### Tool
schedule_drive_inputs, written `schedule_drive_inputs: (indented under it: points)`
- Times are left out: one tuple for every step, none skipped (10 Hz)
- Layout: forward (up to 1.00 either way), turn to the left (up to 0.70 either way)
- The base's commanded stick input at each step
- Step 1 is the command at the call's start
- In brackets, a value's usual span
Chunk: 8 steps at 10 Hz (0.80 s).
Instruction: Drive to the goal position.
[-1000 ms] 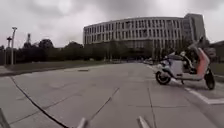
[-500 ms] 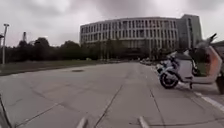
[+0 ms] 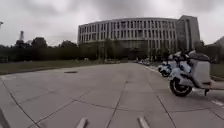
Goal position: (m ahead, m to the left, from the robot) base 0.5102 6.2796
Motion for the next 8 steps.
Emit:
schedule_drive_inputs:
  points:
    - [1.0,-0.02]
    - [1.0,-0.29]
    - [1.0,-0.02]
    - [1.0,-0.11]
    - [1.0,-0.21]
    - [1.0,-0.19]
    - [1.0,-0.02]
    - [1.0,-0.1]
